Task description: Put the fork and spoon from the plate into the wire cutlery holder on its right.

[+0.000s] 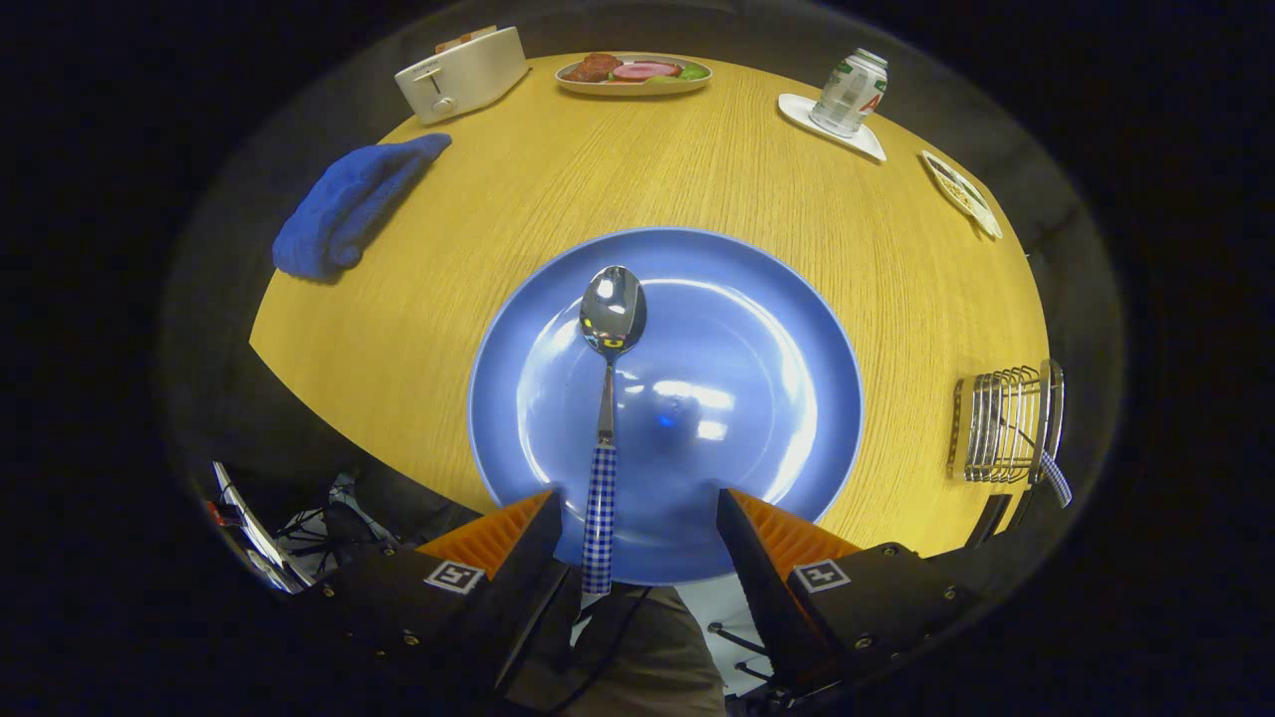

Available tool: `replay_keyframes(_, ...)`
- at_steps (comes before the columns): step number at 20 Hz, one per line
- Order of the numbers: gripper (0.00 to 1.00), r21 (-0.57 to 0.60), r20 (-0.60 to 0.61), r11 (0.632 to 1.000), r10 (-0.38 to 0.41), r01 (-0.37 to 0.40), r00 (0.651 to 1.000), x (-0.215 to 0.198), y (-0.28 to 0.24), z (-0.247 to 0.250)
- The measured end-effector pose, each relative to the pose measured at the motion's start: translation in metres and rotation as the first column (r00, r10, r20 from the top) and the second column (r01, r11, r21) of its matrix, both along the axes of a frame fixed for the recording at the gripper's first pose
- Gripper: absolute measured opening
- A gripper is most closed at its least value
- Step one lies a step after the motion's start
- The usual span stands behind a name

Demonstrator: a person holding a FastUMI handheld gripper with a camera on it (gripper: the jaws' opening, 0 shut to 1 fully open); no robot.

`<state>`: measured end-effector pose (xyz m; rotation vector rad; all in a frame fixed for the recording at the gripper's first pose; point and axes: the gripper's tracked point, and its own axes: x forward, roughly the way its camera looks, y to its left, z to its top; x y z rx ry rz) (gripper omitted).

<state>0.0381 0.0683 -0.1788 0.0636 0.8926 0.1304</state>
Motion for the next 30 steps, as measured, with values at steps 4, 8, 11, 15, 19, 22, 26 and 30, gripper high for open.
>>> replay_keyframes(4, 0.75, 0.019, -0.033, 0.998, 0.055, -0.055, 0.998, 0.000, 0.005, 0.008)
replay_keyframes(8, 0.21, 0.030, -0.108, 0.994, 0.111, -0.109, 0.988, -0.003, 0.010, -0.013)
replay_keyframes(11, 0.21, 0.055, -0.098, 0.990, 0.134, -0.129, 0.986, 0.001, 0.015, -0.026)
replay_keyframes(15, 0.02, 0.049, -0.106, 0.985, 0.171, -0.166, 0.980, -0.002, 0.006, -0.014)
replay_keyframes(19, 0.02, 0.001, -0.118, 0.977, 0.211, -0.212, 0.970, -0.012, -0.007, 0.002)
replay_keyframes(22, 0.02, -0.052, -0.126, 0.975, 0.206, -0.214, 0.970, -0.030, -0.035, 0.019)
replay_keyframes(26, 0.02, -0.068, -0.139, 0.988, 0.131, -0.141, 0.982, -0.053, -0.075, 0.029)
replay_keyframes(30, 0.01, -0.047, -0.183, 0.997, 0.057, -0.067, 0.981, -0.077, -0.112, 0.033)
